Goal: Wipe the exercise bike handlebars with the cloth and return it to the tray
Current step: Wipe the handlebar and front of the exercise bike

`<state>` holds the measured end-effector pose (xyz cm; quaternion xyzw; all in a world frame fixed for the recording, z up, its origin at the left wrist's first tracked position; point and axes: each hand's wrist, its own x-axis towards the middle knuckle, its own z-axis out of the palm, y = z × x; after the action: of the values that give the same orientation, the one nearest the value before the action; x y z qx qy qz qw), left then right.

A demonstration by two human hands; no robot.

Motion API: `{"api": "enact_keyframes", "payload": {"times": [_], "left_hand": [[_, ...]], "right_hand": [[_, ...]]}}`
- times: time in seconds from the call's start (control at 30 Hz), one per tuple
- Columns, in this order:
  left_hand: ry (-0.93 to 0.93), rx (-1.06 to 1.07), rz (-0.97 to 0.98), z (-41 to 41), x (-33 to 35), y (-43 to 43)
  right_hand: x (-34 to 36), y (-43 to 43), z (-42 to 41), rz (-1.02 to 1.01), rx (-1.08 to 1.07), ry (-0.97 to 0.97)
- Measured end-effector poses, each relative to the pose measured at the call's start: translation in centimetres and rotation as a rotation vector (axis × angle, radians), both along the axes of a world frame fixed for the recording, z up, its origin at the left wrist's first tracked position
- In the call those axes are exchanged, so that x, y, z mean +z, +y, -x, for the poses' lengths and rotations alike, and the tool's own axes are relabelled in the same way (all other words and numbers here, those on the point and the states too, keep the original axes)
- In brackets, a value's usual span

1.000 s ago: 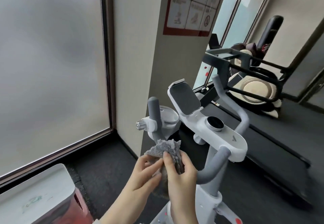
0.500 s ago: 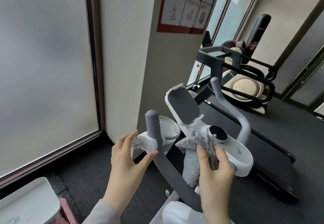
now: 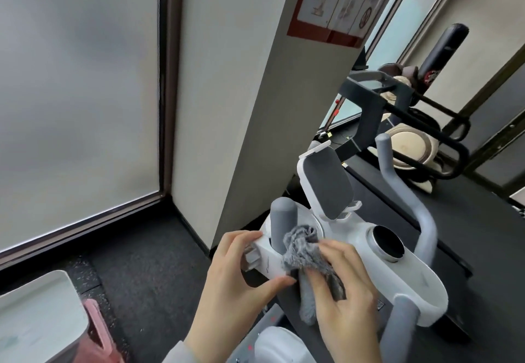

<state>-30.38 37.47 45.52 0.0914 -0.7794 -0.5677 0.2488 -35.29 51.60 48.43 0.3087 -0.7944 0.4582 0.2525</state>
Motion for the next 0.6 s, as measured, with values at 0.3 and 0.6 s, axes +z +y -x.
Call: {"api": "enact_keyframes", "payload": {"times": [0.3,0.6], "left_hand": [[0.011,0.020,-0.008,-0.1,0.3,0.3],[0.006,0.041,-0.012,-0.4,0.4,0.4]], "right_hand": [[1.8,-2.6,0.5,0.048,0.063,0.035],[6.4,-4.7,3.7,-0.158,0.105,-0.052]]}}
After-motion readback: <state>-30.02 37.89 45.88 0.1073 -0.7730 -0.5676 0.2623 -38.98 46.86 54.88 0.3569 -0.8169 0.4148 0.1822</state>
